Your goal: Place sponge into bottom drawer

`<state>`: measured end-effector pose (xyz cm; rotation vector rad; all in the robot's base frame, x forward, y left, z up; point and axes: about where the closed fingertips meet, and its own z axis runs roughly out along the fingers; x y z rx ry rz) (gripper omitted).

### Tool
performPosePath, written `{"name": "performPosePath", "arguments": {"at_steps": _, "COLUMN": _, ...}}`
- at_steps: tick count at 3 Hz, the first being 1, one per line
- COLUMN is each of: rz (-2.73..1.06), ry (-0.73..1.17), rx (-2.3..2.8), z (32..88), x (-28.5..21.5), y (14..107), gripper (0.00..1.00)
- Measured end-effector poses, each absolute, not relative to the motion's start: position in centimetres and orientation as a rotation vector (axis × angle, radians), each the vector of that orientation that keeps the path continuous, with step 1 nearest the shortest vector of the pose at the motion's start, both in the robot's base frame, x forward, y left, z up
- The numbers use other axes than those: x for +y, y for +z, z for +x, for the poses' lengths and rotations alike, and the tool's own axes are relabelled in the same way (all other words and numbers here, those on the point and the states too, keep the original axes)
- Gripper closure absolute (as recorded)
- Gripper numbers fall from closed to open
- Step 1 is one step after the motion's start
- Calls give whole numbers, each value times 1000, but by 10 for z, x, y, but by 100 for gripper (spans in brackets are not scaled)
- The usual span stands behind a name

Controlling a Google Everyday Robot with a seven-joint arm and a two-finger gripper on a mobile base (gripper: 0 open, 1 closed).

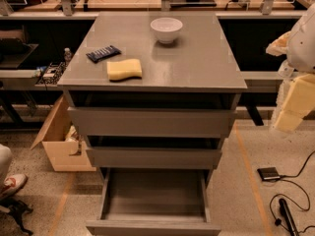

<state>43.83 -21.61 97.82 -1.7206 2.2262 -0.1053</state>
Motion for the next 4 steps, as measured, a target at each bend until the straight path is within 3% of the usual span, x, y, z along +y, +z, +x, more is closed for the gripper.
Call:
{"name": "performPosePath", "arguments": {"at_steps": 2, "rz": -1635, "ry": -30, "rx": 2221, "z": 449, "x": -194, "y": 972, "gripper": 0}}
{"name": "performPosePath", "arguments": {"at_steps": 4, "rz": -1466, "ry": 221, "rx": 2035, "z": 518, "x": -101, "y": 971, "gripper": 0}}
